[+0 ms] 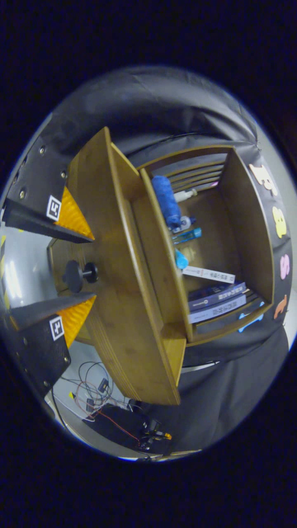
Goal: Pull open the drawer, take out the items inside it, and place them on the countertop above the cabinet.
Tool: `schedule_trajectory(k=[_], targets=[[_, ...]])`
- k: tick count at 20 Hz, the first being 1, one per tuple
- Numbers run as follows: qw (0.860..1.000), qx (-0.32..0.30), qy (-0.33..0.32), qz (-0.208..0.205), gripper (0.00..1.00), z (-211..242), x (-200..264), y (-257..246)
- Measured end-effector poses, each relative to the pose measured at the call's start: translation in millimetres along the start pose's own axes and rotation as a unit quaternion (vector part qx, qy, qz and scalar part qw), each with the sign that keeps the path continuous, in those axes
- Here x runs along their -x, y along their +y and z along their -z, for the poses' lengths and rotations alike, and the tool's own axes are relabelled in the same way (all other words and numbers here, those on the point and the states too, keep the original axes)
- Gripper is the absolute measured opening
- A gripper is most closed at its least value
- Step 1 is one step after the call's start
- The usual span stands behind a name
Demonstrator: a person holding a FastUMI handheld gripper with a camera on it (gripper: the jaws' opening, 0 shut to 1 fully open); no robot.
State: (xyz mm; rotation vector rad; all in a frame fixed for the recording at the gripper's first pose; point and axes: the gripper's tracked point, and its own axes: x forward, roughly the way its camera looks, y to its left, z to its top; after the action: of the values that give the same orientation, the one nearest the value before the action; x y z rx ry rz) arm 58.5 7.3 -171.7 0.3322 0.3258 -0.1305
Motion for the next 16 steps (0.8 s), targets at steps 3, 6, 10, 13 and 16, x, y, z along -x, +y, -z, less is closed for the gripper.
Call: schedule_trajectory(k=[3,6,10,13,16], targets=[[0.999,0.011,-0.048,-0.004,0.67,-40,9,13],[0.996,0.032,-0.078,-0.013,0.71,-81,12,29],[0.988,0.053,-0.14,-0.044,0.71,-149,-12,55],[0.985,0.061,-0.149,-0.064,0.72,-179,-44,61],[0.986,0.058,-0.134,-0.079,0.72,-193,-86,57]])
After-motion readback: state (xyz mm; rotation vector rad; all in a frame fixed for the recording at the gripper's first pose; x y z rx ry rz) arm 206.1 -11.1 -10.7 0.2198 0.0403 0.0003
